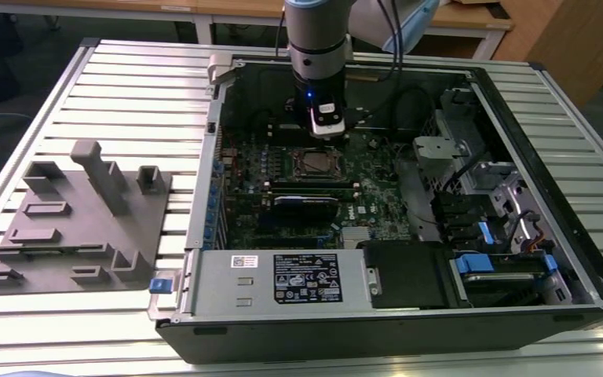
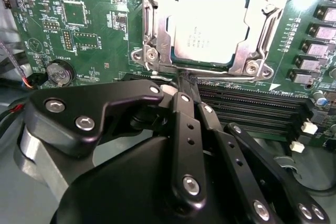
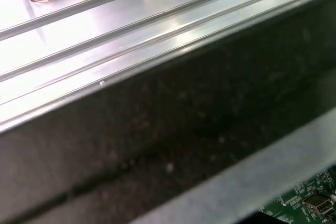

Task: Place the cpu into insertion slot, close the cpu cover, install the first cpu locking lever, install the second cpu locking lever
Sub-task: 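Install the first cpu locking lever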

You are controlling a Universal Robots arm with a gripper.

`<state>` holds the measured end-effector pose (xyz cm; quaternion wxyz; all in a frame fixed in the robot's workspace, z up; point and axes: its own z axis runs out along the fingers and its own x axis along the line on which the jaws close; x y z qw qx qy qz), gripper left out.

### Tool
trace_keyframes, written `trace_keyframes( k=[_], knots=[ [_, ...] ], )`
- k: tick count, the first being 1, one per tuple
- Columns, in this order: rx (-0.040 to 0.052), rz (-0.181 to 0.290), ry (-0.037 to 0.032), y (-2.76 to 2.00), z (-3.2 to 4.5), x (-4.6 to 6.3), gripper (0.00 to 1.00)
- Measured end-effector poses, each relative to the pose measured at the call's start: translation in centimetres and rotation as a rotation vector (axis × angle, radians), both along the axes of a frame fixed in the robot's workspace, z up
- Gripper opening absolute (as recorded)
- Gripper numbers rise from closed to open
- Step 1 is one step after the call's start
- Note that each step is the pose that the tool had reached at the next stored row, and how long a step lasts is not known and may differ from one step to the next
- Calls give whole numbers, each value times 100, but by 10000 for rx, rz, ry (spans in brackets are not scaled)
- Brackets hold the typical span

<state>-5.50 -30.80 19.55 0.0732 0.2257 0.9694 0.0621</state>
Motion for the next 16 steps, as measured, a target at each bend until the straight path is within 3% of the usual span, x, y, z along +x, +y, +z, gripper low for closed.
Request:
trace_keyframes(
  k=[9, 16],
  knots=[
    [1, -98, -17, 39, 56, -13, 11],
    [0, -226, -226, 54, 56, -37, 11]
  ],
)
